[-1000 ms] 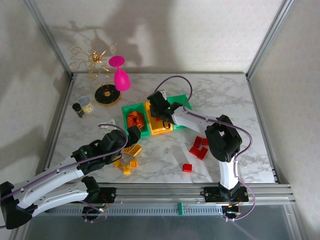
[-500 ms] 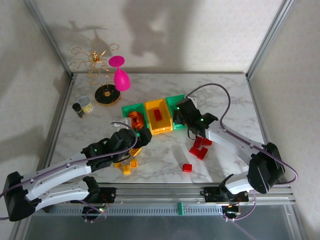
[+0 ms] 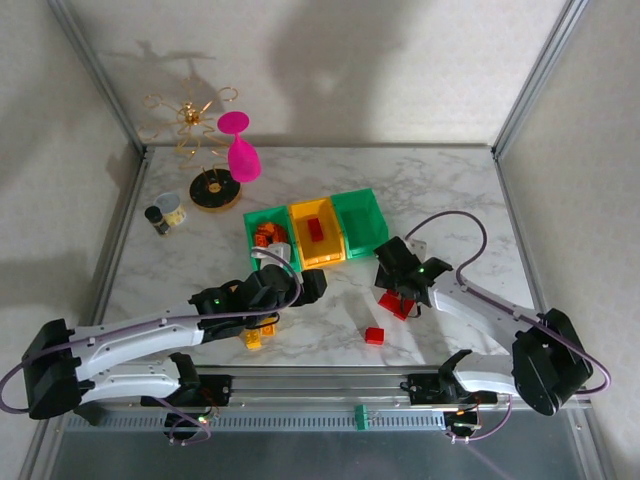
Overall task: Sort the legos into containers by color
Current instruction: Pick up the lego from the center of the table.
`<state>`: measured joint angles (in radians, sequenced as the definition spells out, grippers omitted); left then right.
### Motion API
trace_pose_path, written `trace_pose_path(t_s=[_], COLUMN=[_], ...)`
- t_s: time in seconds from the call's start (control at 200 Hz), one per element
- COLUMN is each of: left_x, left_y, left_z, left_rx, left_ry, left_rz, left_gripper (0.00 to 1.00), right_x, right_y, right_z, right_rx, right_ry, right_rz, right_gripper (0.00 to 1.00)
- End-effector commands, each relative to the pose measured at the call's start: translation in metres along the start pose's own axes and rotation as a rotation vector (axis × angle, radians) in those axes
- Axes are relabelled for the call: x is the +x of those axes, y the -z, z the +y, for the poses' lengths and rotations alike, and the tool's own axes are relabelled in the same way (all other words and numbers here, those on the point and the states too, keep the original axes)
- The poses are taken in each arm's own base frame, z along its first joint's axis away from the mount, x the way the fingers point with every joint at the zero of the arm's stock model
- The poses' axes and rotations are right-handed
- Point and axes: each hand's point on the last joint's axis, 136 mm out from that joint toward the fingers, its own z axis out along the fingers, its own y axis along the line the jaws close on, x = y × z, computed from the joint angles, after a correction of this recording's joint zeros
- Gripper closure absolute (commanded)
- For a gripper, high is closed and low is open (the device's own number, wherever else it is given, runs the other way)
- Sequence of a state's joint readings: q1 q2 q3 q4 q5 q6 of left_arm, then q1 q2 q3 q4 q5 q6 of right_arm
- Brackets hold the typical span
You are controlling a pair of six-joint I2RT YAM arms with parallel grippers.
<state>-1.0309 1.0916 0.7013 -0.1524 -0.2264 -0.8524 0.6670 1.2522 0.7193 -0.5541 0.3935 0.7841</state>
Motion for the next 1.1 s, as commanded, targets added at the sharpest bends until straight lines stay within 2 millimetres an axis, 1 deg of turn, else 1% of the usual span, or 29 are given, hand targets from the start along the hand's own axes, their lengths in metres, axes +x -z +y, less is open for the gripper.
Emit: trace_pose_path(t_s=[0.0, 0.055, 0.28, 0.34, 0.466, 0.576, 0.711, 0.771, 0.851, 0.961, 1.091], left_x=[0.003, 0.004, 0.003, 0.002, 0.001, 0.001, 0.003, 0.002, 0.002, 0.000, -0.003], left_y=[-0.003, -0.002, 0.000, 0.001, 0.000, 0.000, 0.000, 0.001, 0.003, 0.004, 0.005], left_z=[-0.008, -0.008, -0.002, -0.001, 0.003, 0.005, 0.006, 0.007, 0.009, 0.011, 0.013], left_rx=[0.024, 0.024, 0.010, 0.001, -0.018, -0.024, -0.023, -0.024, -0.026, -0.029, -0.042], left_ry=[-0.020, -0.018, -0.007, -0.004, 0.003, 0.010, 0.016, 0.019, 0.024, 0.031, 0.038], left_rz=[0.009, 0.010, -0.006, -0.012, -0.021, -0.024, -0.021, -0.022, -0.027, -0.038, -0.053], left_gripper=[0.00, 0.00, 0.00, 0.00, 0.00, 0.00, 0.01, 0.00, 0.00, 0.00, 0.00], right_x=[0.001, 0.004, 0.013, 0.014, 0.017, 0.015, 0.009, 0.008, 0.007, 0.010, 0.008], right_y=[-0.009, -0.014, -0.030, -0.033, -0.041, -0.046, -0.049, -0.051, -0.053, -0.055, -0.050], right_z=[0.011, 0.013, 0.007, 0.009, 0.013, 0.019, 0.025, 0.026, 0.027, 0.028, 0.031], right_rx=[-0.047, -0.049, 0.008, 0.005, -0.002, -0.003, -0.009, -0.003, 0.000, -0.011, -0.039], right_ry=[-0.056, -0.062, -0.045, -0.042, -0.028, 0.005, 0.029, 0.039, 0.048, 0.060, 0.068], right_rz=[0.001, 0.010, 0.028, 0.035, 0.046, 0.048, 0.032, 0.030, 0.029, 0.036, 0.024], right_gripper=[0.24, 0.25, 0.29, 0.29, 0.34, 0.37, 0.42, 0.47, 0.54, 0.58, 0.64])
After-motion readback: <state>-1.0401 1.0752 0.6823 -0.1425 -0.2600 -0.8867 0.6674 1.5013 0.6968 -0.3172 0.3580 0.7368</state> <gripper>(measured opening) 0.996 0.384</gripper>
